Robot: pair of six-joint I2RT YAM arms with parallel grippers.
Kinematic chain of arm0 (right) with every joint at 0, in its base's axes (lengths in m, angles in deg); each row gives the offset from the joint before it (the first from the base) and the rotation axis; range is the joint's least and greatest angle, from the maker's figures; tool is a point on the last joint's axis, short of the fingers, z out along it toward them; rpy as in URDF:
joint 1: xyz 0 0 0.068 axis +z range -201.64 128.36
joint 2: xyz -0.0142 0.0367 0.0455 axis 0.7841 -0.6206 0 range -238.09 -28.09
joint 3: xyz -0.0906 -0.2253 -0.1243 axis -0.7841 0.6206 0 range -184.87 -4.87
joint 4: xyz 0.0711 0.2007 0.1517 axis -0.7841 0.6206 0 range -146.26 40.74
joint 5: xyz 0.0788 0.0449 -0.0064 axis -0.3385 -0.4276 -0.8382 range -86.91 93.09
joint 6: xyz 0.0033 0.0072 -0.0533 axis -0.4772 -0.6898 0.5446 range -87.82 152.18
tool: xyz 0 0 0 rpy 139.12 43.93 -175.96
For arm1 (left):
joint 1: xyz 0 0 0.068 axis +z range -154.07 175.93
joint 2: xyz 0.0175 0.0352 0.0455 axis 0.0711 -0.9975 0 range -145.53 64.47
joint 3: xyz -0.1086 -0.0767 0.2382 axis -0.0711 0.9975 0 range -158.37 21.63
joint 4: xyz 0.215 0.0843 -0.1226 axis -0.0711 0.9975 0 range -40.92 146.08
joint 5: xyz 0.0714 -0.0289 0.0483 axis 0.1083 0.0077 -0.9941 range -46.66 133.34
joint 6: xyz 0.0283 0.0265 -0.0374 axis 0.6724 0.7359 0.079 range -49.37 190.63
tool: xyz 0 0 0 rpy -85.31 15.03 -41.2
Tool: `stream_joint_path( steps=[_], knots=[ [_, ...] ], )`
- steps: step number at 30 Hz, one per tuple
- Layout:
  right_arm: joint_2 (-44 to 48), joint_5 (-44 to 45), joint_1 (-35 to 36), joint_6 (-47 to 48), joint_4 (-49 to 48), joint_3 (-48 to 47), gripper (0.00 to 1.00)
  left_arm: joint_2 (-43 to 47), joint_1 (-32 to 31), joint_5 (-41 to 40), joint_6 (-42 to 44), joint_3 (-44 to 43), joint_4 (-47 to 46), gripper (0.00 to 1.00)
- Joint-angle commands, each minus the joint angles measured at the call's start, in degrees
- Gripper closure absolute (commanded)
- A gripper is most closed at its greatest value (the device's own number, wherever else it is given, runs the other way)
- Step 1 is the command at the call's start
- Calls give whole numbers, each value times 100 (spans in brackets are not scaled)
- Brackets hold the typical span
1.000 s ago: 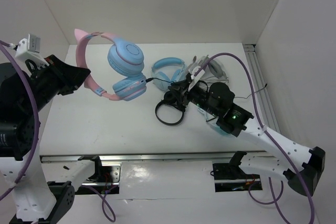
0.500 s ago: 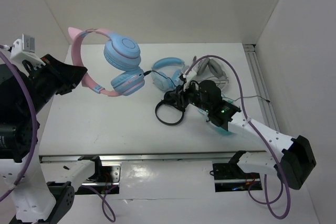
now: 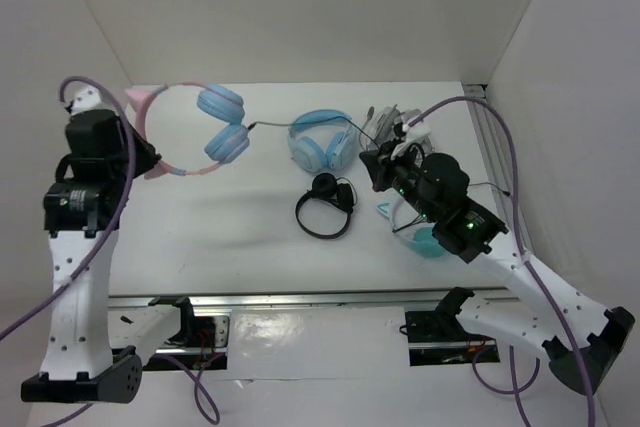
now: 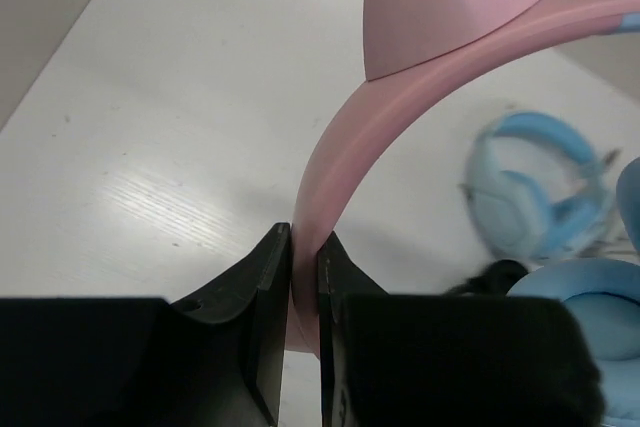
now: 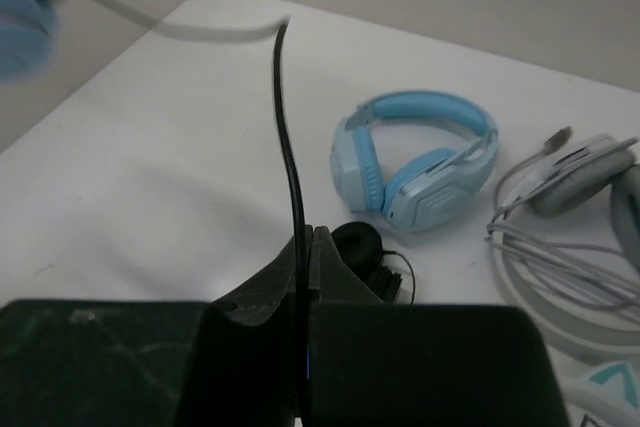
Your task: Wrap the headphones
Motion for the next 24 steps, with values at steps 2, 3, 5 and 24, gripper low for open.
stream_joint_path(
  steps=[2,3,5,24],
  knots=[
    [22,377,-26,72,932,-1376,100,128,-280,-525,586,1175,-1651,100],
    [-47,316,-26,72,1107,-1527,100,128,-377,-525,639,1343,-1905,100],
    [-100,-77,-26,291,1222,-1887,100,180,-605,-472,858,1721,-2126,100],
    [-883,-1954,316,837,1751,-2848,100,-1561,-4262,397,2106,1327,-1530,100]
  ],
)
